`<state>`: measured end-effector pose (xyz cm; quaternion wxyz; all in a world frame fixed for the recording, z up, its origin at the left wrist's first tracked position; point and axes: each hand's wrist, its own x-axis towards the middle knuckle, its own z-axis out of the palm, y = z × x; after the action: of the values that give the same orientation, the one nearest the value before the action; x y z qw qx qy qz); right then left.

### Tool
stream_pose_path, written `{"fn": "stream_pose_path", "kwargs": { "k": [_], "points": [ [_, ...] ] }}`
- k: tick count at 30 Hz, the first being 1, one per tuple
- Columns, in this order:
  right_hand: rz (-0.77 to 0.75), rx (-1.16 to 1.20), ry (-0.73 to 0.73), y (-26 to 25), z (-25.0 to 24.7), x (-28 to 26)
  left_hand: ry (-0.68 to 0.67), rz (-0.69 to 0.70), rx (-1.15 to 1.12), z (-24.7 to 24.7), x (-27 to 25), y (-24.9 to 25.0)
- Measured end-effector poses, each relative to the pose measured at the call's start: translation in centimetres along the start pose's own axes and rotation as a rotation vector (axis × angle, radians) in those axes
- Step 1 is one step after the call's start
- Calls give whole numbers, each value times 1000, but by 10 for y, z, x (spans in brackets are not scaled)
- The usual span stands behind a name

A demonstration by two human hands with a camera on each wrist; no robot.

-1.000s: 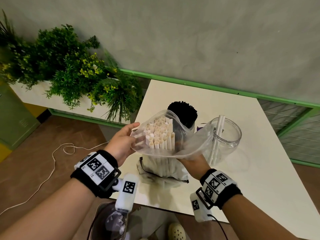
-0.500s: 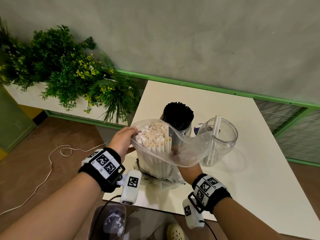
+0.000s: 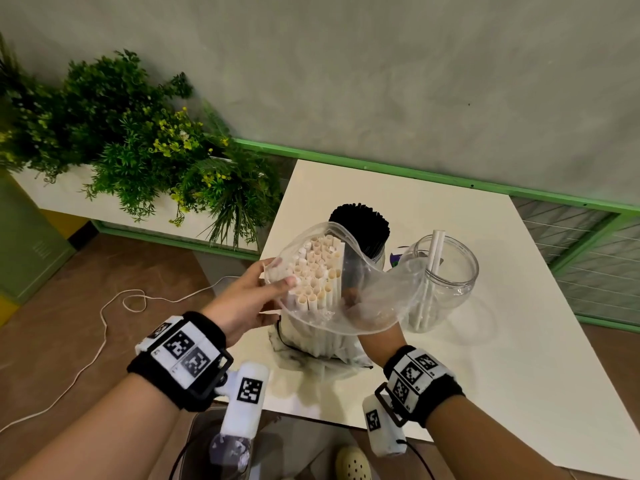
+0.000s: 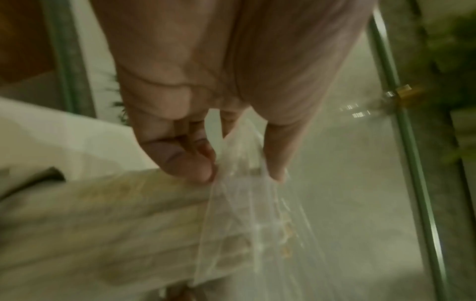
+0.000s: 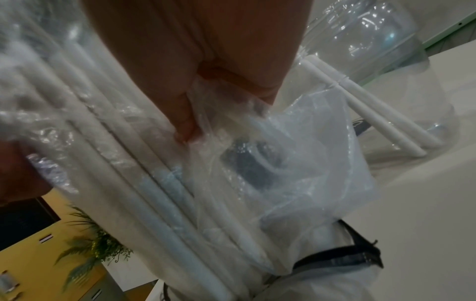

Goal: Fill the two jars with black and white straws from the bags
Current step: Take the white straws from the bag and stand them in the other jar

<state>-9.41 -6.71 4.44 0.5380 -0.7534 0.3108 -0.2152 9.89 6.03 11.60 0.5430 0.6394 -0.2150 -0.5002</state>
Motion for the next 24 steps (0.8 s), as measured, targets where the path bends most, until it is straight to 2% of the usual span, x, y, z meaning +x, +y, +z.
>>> {"fn": "stream_pose_path", "kwargs": {
  "k": [2, 4, 6, 10, 12, 15, 18, 20, 21, 22, 24],
  "points": [
    [18, -2, 121, -8, 4, 2, -49, 41, -46, 0, -1, -6],
    [34, -69, 130, -12, 6, 3, -66, 72, -74, -3, 1, -10],
    [76, -50, 120, -7, 5, 8, -70, 95, -57, -6, 3, -17],
    [78, -193, 91, 1, 3, 2, 16, 113, 213, -10, 6, -24],
    [86, -225, 64, -1, 1, 1, 12, 94, 164, -12, 9, -20],
    [94, -216, 2, -5, -3, -1, 26, 95, -36, -10, 15, 4],
    [80, -219, -31, -8, -3, 0, -1, 108, 137, 0, 22, 27],
    [95, -189, -11, -14, -3, 2, 40, 127, 250, 6, 25, 31],
    [78, -103, -1, -15, -2, 3, 74, 142, 266, 7, 27, 31],
    [29, -130, 34, -18, -2, 3, 93, 141, 257, 8, 30, 31],
    [44, -121, 67, -18, -4, 5, 91, 96, 169, 10, 33, 32]
  ]
}}
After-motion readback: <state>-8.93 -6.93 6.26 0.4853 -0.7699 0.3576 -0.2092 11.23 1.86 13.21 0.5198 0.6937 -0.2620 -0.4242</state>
